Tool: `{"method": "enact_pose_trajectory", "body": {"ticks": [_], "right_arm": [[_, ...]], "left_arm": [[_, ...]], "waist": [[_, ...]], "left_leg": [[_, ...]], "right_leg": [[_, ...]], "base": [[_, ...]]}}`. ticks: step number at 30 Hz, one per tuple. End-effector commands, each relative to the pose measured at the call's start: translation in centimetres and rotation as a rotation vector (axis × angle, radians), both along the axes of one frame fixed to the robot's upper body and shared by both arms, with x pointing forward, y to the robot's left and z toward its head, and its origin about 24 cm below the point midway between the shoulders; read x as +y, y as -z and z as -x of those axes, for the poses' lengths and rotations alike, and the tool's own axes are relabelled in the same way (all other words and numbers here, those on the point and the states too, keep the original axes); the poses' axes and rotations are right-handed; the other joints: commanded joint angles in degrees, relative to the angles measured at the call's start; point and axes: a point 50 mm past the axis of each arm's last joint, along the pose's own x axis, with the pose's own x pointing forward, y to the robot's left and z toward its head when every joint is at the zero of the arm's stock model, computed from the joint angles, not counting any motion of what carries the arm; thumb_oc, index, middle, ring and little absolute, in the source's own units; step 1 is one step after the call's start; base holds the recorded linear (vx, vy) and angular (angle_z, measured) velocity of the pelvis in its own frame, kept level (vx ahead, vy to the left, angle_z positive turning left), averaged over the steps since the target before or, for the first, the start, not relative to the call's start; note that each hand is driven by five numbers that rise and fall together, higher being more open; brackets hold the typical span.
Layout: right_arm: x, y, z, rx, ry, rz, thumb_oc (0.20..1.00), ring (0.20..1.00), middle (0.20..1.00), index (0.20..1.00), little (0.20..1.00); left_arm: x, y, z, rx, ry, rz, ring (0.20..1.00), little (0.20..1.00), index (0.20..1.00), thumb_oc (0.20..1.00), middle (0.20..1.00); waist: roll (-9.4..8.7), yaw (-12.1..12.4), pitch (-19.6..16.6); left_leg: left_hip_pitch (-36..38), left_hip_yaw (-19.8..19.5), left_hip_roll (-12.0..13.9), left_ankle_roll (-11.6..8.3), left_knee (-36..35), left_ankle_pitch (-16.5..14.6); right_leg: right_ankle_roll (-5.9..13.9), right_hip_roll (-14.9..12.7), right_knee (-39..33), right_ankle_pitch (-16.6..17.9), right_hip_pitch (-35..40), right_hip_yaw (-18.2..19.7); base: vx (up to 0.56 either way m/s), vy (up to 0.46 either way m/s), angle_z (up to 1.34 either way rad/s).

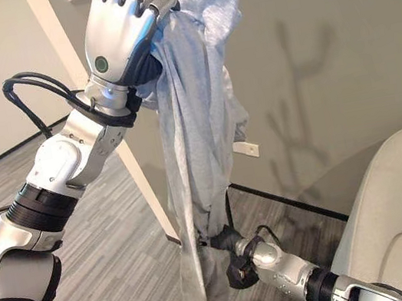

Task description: Hang the clothes on the sofa on the clothes rack.

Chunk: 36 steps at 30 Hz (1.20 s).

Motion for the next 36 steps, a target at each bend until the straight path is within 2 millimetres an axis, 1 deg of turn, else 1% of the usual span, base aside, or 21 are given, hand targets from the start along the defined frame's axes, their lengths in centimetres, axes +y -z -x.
{"method": "enact_pose_trajectory", "body": {"ticks": [1, 2, 3, 4, 5, 6, 10, 11, 12, 14, 16, 17, 18, 19, 20, 21, 23, 28, 30, 34, 36], "right_arm": [[-1.1, -1.8, -1.7, -0.062, 0.180, -0.141, 0.200, 0.200, 0.200, 0.200, 0.200], [-2.6, -1.8, -1.8, -0.077, 0.222, -0.133, 0.200, 0.200, 0.200, 0.200, 0.200], [-6.7, -2.6, -2.6, -0.162, 0.330, -0.101, 0.200, 0.200, 0.200, 0.200, 0.200], [-6.8, -2.6, -2.5, -0.161, 0.330, -0.097, 0.200, 0.200, 0.200, 0.200, 0.200], [-10.9, -3.5, -2.4, -0.252, 0.419, -0.036, 0.200, 0.200, 0.200, 0.200, 0.200], [-11.0, -3.5, -2.3, -0.251, 0.419, -0.033, 0.200, 0.200, 0.200, 0.200, 0.200], [-19.4, -7.4, -1.9, -0.502, 0.618, 0.177, 0.200, 0.200, 0.200, 0.200, 0.200], [-19.5, -7.4, -1.8, -0.502, 0.618, 0.181, 0.200, 0.200, 0.200, 0.200, 0.200], [-22.3, -9.8, -1.6, -0.639, 0.695, 0.293, 0.200, 0.200, 0.200, 0.200, 0.200], [-25.4, -13.9, -1.1, -0.856, 0.784, 0.475, 0.200, 0.200, 0.200, 0.200, 0.200], [-26.4, -16.3, -0.9, -0.978, 0.839, 0.554, 0.200, 0.200, 0.200, 0.200, 0.200], [-27.3, -18.5, -0.9, -1.091, 0.879, 0.650, 0.200, 0.200, 0.200, 0.200, 0.200], [-27.3, -18.5, -0.9, -1.094, 0.879, 0.656, 0.200, 0.200, 0.200, 0.200, 0.200], [-27.5, -21.3, -1.0, -1.249, 0.895, 0.778, 0.200, 0.200, 0.200, 0.200, 0.200], [-27.7, -22.7, -1.3, -1.318, 0.907, 0.827, 0.200, 0.200, 0.200, 0.200, 0.200], [-27.6, -22.8, -1.3, -1.323, 0.908, 0.832, 0.200, 0.200, 0.200, 0.200, 0.200], [-27.8, -26.0, -2.8, -1.459, 0.944, 0.930, 0.200, 0.200, 0.200, 0.200, 0.200], [-27.2, -29.4, -5.7, -1.561, 0.948, 0.986, 0.200, 0.200, 0.200, 0.200, 0.200], [-27.5, -30.8, -6.8, -1.573, 0.952, 1.047, 0.200, 0.200, 0.200, 0.200, 0.200], [-28.4, -33.2, -8.3, -1.574, 0.955, 1.136, 0.200, 0.200, 0.200, 0.200, 0.200], [-28.4, -33.8, -8.5, -1.574, 0.962, 1.149, 0.200, 0.200, 0.200, 0.200, 0.200]], "left_arm": [[3.8, -4.2, 0.3, -0.169, -0.163, 0.104, 0.200, 0.200, 0.200, 0.200, 0.200], [4.3, -4.2, 0.5, -0.175, -0.180, 0.094, 0.200, 0.200, 0.200, 0.200, 0.200], [5.7, -4.4, 1.2, -0.189, -0.233, 0.057, 0.200, 0.200, 0.200, 0.200, 0.200], [5.8, -4.3, 1.2, -0.187, -0.233, 0.061, 0.200, 0.200, 0.200, 0.200, 0.200], [7.0, -4.5, 1.9, -0.199, -0.279, 0.029, 0.200, 0.200, 0.200, 0.200, 0.200], [7.0, -4.4, 1.9, -0.197, -0.279, 0.031, 0.200, 0.200, 0.200, 0.200, 0.200], [9.0, -4.3, 3.0, -0.195, -0.341, -0.002, 0.200, 0.200, 0.200, 0.200, 0.200], [9.0, -4.2, 3.0, -0.193, -0.340, 0.000, 0.200, 0.200, 0.200, 0.200, 0.200], [10.0, -4.1, 3.5, -0.194, -0.375, -0.009, 0.200, 0.200, 0.200, 0.200, 0.200], [11.5, -3.6, 4.2, -0.182, -0.432, -0.022, 0.200, 0.200, 0.200, 0.200, 0.200], [12.4, -3.4, 4.6, -0.182, -0.467, -0.016, 0.200, 0.200, 0.200, 0.200, 0.200], [13.1, -3.1, 4.7, -0.168, -0.499, -0.012, 0.200, 0.200, 0.200, 0.200, 0.200], [13.2, -3.1, 4.7, -0.168, -0.499, -0.009, 0.200, 0.200, 0.200, 0.200, 0.200], [13.7, -2.9, 4.7, -0.155, -0.523, 0.000, 0.200, 0.200, 0.200, 0.200, 0.200], [14.0, -2.7, 4.6, -0.142, -0.534, 0.001, 0.200, 0.200, 0.200, 0.200, 0.200], [14.0, -2.8, 4.6, -0.144, -0.534, 0.004, 0.200, 0.200, 0.200, 0.200, 0.200], [14.3, -1.8, 4.0, -0.099, -0.537, 0.040, 0.200, 0.200, 0.200, 0.200, 0.200], [14.1, -1.3, 2.2, -0.033, -0.537, 0.074, 0.200, 0.200, 0.200, 0.200, 0.200], [13.8, -1.2, 1.3, -0.004, -0.533, 0.087, 0.200, 0.200, 0.200, 0.200, 0.200], [13.2, -1.6, -0.7, 0.025, -0.524, 0.148, 0.200, 0.200, 0.200, 0.200, 0.200], [12.7, -2.0, -1.1, 0.031, -0.507, 0.158, 0.200, 0.200, 0.200, 0.200, 0.200]], "waist": [[-2.57, -1.3, -0.9], [-2.54, -1.6, -0.8], [-2.92, -2.6, -0.8], [-2.70, -2.5, -0.9], [-2.89, -3.5, -1.0], [-2.74, -3.4, -1.1], [-3.30, -5.0, -1.3], [-3.15, -4.9, -1.3], [-3.49, -5.5, -1.4], [-3.60, -6.2, -2.0], [-3.27, -6.4, -2.2], [-3.24, -6.7, -2.5], [-3.09, -6.7, -2.4], [-2.94, -6.7, -2.4], [-3.01, -6.7, -2.4], [-2.87, -6.7, -2.2], [-3.10, -6.4, -1.2], [-3.23, -5.5, -0.4], [-3.66, -5.7, -0.4], [-5.24, -7.3, 1.4], [-5.71, -7.4, 1.0]], "left_leg": [[1.5, -0.7, -2.0, 1.99, -2.4, -4.8], [1.6, -0.5, -2.0, 1.97, -2.3, -4.8], [1.7, 0.2, -1.8, 1.87, -2.4, -4.9], [1.7, 0.2, -1.8, 1.87, -2.4, -4.9], [1.9, 0.9, -1.6, 1.82, -2.6, -5.1], [1.9, 0.9, -1.6, 1.82, -2.6, -5.1], [2.4, 1.8, -1.1, 1.80, -2.7, -5.5], [2.4, 1.8, -1.1, 1.81, -2.7, -5.5], [2.6, 2.0, -0.9, 1.92, -2.8, -5.7], [2.9, 2.5, -0.7, 1.99, -2.9, -5.9], [3.0, 2.7, -0.6, 2.06, -3.0, -6.1], [3.0, 2.7, -0.5, 2.08, -3.0, -6.2], [3.0, 2.7, -0.4, 2.09, -3.0, -6.3], [3.1, 2.6, -0.3, 2.18, -2.9, -6.3], [3.2, 2.5, -0.1, 2.34, -2.9, -6.4], [3.1, 2.5, -0.1, 2.35, -2.9, -6.4], [3.4, 2.4, 0.2, 2.83, -2.4, -6.5], [3.5, 2.8, 1.0, 2.32, -1.4, -7.4], [3.9, 1.6, 1.2, 1.88, -1.8, -7.7], [4.9, -2.3, 1.5, 0.63, -2.1, -8.9], [5.0, -2.6, 1.7, 0.78, -2.2, -9.2]], "right_leg": [[5.55, -4.4, 0.5, 12.2, -4.4, 3.0], [5.51, -4.3, 0.2, 12.4, -4.3, 3.2], [5.54, -4.1, -0.2, 12.6, -4.3, 3.3], [5.54, -4.1, -0.2, 12.6, -4.2, 3.4], [5.67, -3.9, -0.4, 12.8, -4.3, 3.8], [5.67, -3.9, -0.4, 12.8, -4.3, 3.8], [6.03, -3.8, 0.1, 13.5, -4.4, 4.6], [6.04, -3.8, 0.1, 13.5, -4.4, 4.6], [6.11, -3.7, 0.3, 13.8, -4.5, 5.0], [6.09, -3.3, -0.1, 14.0, -4.6, 5.7], [6.02, -2.9, -0.4, 13.9, -4.5, 6.1], [5.88, -2.7, -0.4, 13.6, -4.5, 6.5], [5.88, -2.7, -0.3, 13.6, -4.5, 6.5], [5.85, -2.6, 0.8, 13.2, -5.0, 6.7], [5.84, -2.5, 2.0, 13.6, -5.4, 6.9], [5.85, -2.5, 2.3, 13.5, -5.6, 7.0], [6.07, -1.8, 7.7, 16.9, -7.6, 8.1], [5.12, -1.8, 7.6, 13.6, -9.3, 5.6], [4.72, -0.8, 2.8, 12.1, -10.1, 6.0], [5.54, 2.4, -8.9, 14.3, -12.4, 14.4], [5.60, 2.0, -10.0, 14.9, -11.2, 14.6]], "base": [[0.00, 0.000, 0.00], [0.01, 0.018, -0.03], [0.01, 0.013, -0.05], [0.02, 0.011, -0.04], [0.01, 0.003, -0.08], [0.01, 0.003, -0.16], [0.02, -0.002, -0.17], [0.02, -0.006, -0.11], [0.01, 0.000, -0.18], [0.03, -0.001, -0.26], [0.03, 0.006, -0.23], [0.03, 0.014, -0.26], [0.02, 0.023, -0.21], [0.01, 0.017, -0.04], [0.01, 0.017, -0.03], [0.00, 0.000, 0.00], [-0.02, 0.016, -0.05], [0.02, -0.010, -0.11], [0.10, -0.052, -0.01], [0.12, -0.037, 0.38], [0.11, -0.048, 0.65]]}}
